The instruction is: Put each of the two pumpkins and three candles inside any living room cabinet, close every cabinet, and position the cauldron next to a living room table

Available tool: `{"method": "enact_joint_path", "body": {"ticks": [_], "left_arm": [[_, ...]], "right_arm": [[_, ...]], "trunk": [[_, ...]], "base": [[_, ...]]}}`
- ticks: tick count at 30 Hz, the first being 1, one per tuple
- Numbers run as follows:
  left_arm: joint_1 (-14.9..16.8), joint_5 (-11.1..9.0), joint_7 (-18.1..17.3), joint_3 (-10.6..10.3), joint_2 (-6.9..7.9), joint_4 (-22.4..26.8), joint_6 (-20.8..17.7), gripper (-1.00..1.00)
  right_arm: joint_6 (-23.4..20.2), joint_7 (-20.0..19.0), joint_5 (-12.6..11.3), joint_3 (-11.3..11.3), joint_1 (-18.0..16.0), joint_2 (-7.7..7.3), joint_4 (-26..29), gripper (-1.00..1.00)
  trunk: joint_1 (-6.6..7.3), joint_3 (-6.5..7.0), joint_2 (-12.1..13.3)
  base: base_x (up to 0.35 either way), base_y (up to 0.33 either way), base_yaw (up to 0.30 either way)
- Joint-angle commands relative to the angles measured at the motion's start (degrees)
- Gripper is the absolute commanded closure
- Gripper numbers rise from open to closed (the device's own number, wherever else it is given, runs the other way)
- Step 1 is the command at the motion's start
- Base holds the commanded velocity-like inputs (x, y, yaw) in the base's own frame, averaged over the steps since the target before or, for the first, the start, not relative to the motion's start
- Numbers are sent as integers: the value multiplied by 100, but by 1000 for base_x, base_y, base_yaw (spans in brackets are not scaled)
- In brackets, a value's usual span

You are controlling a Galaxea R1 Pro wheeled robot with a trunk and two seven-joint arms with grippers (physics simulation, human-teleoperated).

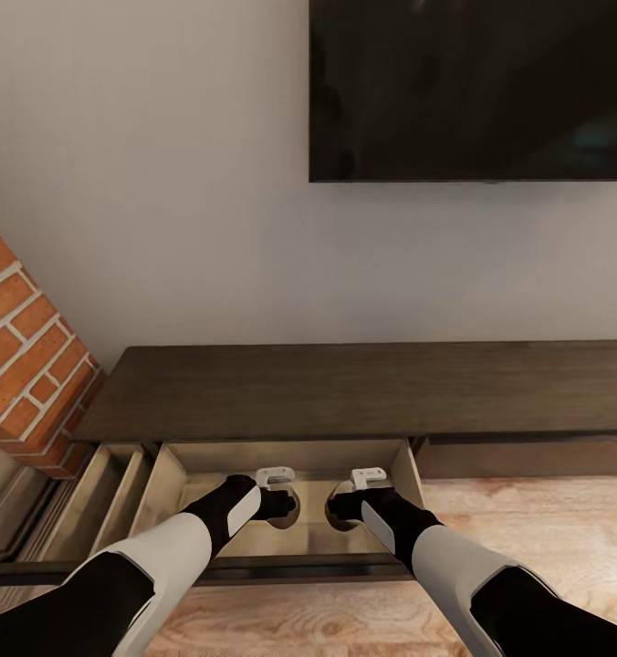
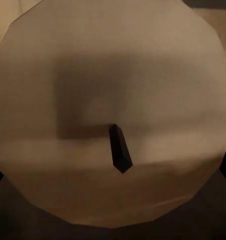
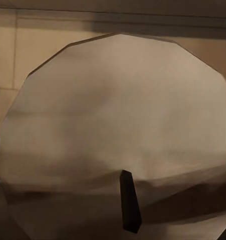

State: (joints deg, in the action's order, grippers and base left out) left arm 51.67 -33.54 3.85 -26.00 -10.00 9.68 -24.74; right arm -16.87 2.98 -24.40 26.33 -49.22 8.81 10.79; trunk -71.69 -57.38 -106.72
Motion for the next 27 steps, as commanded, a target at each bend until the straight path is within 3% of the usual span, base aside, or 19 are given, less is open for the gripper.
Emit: {"method": "enact_joint_path", "body": {"ticks": [1, 4, 19, 27], "left_arm": [[2, -58, 37, -28, 0, 8, -22, 100], [1, -58, 37, -28, 0, 8, -22, 100], [1, -58, 36, -28, 0, 8, -22, 100], [1, -57, 33, -28, 0, 8, -22, 100]], "right_arm": [[-27, 33, -62, 47, -1, -3, 11, 100], [-27, 34, -59, 47, -1, -3, 11, 100], [-26, 33, -58, 47, -1, -3, 11, 100], [-25, 34, -57, 47, -1, -3, 11, 100]], "trunk": [[1, -4, -2], [1, -4, -2], [-329, -273, -603], [-329, -287, -603]], "base": [[0, 0, 0], [0, 0, 0], [0, 0, 0], [0, 0, 15]]}}
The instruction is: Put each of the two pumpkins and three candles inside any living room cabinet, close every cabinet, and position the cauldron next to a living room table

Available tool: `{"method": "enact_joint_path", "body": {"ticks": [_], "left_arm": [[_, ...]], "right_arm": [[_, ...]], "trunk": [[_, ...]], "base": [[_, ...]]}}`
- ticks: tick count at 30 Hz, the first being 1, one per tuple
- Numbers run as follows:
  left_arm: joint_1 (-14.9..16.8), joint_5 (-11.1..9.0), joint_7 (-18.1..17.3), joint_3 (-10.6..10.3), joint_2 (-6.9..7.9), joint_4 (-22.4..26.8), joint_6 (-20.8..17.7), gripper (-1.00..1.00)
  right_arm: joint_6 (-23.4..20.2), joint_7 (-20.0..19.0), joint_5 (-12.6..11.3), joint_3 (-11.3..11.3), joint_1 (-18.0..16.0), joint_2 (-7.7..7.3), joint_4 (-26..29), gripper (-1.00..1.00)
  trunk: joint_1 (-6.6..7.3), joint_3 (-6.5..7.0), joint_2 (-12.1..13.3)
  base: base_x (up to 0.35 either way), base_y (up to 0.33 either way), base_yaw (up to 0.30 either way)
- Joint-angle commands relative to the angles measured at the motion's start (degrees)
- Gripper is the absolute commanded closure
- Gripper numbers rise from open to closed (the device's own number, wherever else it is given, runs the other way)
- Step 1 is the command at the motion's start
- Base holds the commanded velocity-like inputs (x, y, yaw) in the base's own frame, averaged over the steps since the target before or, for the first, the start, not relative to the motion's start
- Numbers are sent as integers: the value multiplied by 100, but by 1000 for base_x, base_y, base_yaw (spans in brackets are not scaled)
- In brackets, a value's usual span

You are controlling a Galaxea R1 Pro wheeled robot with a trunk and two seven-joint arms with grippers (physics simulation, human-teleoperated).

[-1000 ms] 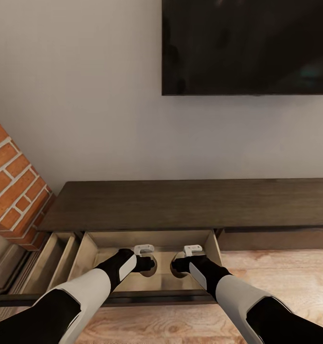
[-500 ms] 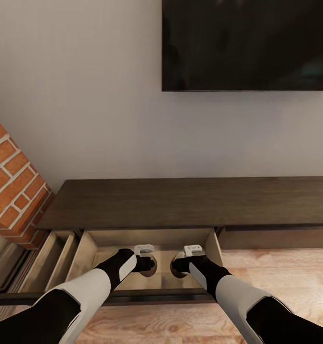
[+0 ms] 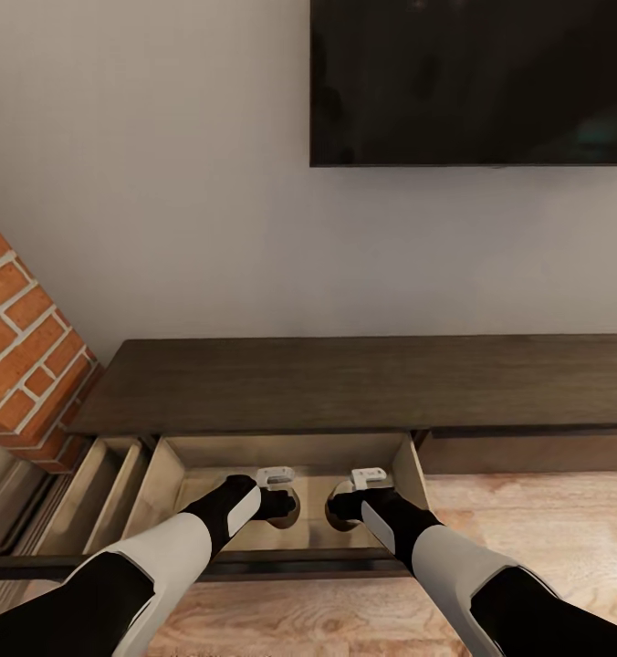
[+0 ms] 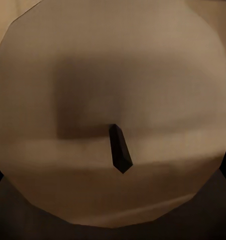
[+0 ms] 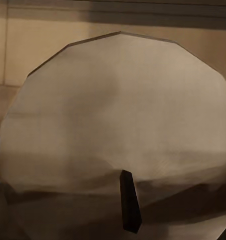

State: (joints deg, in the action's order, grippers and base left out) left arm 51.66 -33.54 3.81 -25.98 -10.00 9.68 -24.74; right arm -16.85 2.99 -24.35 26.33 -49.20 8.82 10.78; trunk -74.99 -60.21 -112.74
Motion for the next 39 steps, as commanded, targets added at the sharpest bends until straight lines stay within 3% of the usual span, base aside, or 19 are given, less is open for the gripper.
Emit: {"method": "enact_joint_path", "body": {"ticks": [1, 29, 39], "left_arm": [[3, -57, 35, -30, 0, 9, -22, 100], [3, -60, 37, -30, 0, 8, -22, 100], [3, -59, 33, -30, 0, 8, -22, 100]], "right_arm": [[-27, 34, -61, 47, -2, -3, 12, 100], [-29, 33, -66, 47, -3, -3, 12, 100], [-28, 35, -70, 42, -5, -6, 12, 100]], "trunk": [[1, -11, -2], [1, -43, -2], [1, -116, -2]], "base": [[0, 0, 71], [46, 0, 13], [0, 0, 78]]}}
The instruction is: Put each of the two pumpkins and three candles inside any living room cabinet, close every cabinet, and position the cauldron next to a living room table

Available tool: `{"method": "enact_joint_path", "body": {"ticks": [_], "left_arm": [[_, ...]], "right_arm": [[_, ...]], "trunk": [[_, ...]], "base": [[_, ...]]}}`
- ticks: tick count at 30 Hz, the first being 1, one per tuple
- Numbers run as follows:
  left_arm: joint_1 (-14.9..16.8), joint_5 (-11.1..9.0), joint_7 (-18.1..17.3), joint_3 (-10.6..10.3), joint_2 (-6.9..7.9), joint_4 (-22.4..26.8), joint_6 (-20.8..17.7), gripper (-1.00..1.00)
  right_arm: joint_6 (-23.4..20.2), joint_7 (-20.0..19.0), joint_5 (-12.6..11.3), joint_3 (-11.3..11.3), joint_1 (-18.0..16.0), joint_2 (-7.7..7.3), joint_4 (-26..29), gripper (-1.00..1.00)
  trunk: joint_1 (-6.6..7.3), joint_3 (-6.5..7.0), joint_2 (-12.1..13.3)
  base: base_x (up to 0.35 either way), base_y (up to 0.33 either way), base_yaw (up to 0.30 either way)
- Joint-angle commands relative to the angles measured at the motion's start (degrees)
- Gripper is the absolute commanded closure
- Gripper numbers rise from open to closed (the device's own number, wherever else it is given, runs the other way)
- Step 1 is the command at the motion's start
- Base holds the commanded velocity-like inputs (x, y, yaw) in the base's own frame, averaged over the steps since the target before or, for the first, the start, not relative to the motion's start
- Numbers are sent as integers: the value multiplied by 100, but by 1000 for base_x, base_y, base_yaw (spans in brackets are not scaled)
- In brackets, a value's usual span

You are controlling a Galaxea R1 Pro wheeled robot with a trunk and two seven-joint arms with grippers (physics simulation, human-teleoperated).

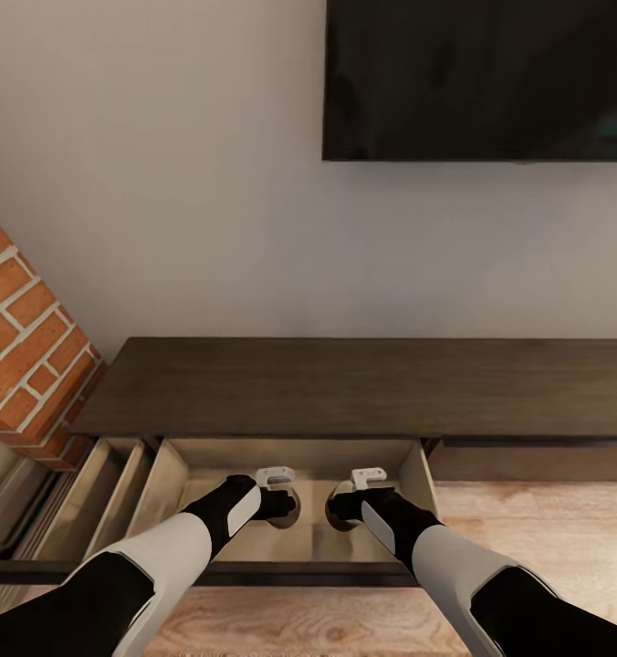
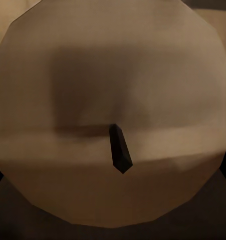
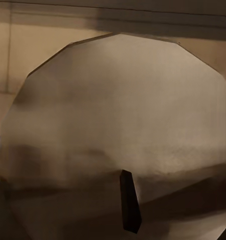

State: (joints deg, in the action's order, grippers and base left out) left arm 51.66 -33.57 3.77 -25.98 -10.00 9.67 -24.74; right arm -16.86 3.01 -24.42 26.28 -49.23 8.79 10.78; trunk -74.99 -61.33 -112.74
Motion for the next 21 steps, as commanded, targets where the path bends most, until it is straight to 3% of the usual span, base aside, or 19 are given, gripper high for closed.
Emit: {"method": "enact_joint_path", "body": {"ticks": [1, 6, 17, 21], "left_arm": [[2, -54, 36, -30, 0, 8, -22, 100], [3, -54, 36, -30, 0, 8, -22, 100], [2, -56, 36, -30, 0, 8, -22, 100], [2, -55, 36, -30, 0, 8, -22, 100]], "right_arm": [[-27, 33, -63, 47, -2, -2, 12, 100], [-27, 33, -63, 44, -1, -6, 12, 100], [-27, 33, -63, 44, -2, -3, 12, 100], [-27, 33, -63, 44, -1, -5, 12, 100]], "trunk": [[1, -13, -2], [1, -56, -2], [1, -102, -2], [-87, -174, -162]], "base": [[0, 0, 90], [0, 0, 65], [0, 0, -82], [0, 0, -2]]}}
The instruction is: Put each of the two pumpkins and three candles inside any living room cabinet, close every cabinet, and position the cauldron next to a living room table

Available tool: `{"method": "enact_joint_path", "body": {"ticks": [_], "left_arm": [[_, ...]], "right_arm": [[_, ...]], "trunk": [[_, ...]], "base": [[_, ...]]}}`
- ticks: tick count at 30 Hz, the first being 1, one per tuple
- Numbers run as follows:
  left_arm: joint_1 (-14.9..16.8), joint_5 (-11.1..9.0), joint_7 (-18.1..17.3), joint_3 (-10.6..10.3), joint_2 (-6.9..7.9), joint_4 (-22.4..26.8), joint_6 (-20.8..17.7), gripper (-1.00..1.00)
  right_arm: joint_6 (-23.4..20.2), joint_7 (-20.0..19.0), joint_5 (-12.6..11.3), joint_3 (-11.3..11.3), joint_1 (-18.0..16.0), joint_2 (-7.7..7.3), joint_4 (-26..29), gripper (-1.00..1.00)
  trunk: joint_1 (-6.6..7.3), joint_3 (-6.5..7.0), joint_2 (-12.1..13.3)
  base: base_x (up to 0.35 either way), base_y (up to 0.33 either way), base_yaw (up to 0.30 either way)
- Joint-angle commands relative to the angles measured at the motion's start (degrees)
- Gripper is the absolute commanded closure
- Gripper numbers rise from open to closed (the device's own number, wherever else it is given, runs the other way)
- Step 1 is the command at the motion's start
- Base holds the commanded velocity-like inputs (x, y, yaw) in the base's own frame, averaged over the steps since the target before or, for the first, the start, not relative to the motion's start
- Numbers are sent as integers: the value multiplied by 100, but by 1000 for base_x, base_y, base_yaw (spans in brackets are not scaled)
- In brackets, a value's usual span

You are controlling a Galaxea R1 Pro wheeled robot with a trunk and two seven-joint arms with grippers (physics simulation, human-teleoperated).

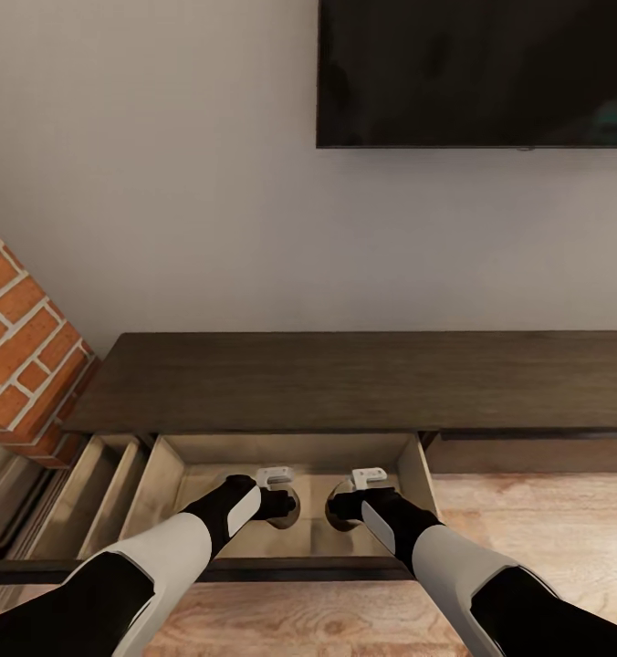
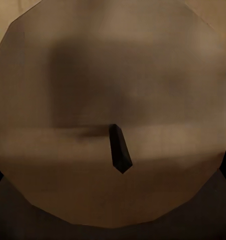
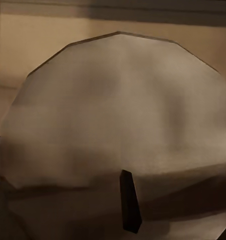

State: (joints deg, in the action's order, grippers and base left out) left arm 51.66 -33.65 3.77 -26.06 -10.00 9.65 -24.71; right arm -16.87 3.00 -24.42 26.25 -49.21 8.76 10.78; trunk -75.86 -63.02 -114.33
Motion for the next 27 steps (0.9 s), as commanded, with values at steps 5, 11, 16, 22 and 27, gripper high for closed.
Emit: {"method": "enact_joint_path", "body": {"ticks": [5, 11, 16, 22, 27], "left_arm": [[2, -46, 36, -22, 0, 11, -25, 100], [2, -46, 36, -22, 0, 11, -25, 100], [2, -45, 36, -22, 0, 11, -25, 100], [2, -47, 36, -22, 0, 11, -25, 100], [2, -45, 36, -22, 0, 11, -25, 100]], "right_arm": [[-26, 33, -63, 47, -3, 1, 12, 100], [-26, 33, -63, 47, -2, 2, 12, 100], [-26, 34, -63, 48, -2, 3, 12, 100], [-26, 34, -61, 47, -2, 3, 12, -100], [-26, 34, -63, 47, -3, 2, 12, -100]], "trunk": [[-110, -94, -204], [-175, -148, -324], [-175, -148, -324], [-175, -148, -324], [-175, -148, -324]], "base": [[0, 0, 0], [0, 0, 0], [0, 0, 0], [0, 0, 0], [0, 0, 0]]}}
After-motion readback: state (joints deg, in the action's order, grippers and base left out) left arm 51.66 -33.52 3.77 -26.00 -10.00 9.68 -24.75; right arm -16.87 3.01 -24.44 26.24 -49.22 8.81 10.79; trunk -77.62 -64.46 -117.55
